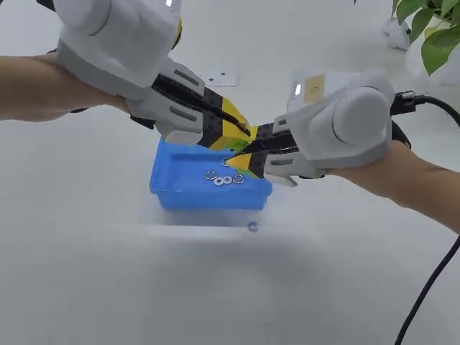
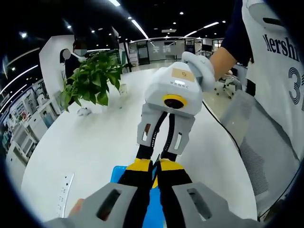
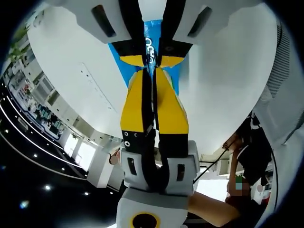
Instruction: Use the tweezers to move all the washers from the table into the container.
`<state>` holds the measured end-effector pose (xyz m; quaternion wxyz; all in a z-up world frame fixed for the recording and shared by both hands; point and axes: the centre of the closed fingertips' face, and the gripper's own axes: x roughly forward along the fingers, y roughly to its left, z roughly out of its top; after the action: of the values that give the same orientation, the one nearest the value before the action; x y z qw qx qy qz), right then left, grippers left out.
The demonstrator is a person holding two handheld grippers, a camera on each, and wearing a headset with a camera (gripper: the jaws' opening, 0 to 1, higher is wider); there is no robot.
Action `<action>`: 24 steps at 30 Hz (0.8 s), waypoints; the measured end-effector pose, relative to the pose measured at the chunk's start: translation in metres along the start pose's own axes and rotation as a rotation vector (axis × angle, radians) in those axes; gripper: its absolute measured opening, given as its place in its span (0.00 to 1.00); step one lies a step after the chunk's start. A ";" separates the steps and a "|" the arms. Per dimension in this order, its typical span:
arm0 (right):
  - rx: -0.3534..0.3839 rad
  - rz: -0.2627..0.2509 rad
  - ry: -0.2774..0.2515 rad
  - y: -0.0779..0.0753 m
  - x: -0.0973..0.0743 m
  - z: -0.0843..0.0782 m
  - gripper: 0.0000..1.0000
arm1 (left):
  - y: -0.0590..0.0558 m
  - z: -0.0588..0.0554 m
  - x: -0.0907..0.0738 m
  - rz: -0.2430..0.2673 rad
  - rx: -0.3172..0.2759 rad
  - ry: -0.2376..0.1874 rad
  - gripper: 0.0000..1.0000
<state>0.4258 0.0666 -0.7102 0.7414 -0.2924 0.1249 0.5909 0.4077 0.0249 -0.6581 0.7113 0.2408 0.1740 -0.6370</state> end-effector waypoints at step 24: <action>-0.010 0.065 -0.001 0.066 -0.021 0.005 0.11 | -0.065 0.004 -0.004 -0.014 -0.030 -0.002 0.08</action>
<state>0.3564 0.0612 -0.7135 0.7206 -0.2917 0.1312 0.6152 0.3421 0.0208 -0.6603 0.7104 0.2282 0.1843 -0.6398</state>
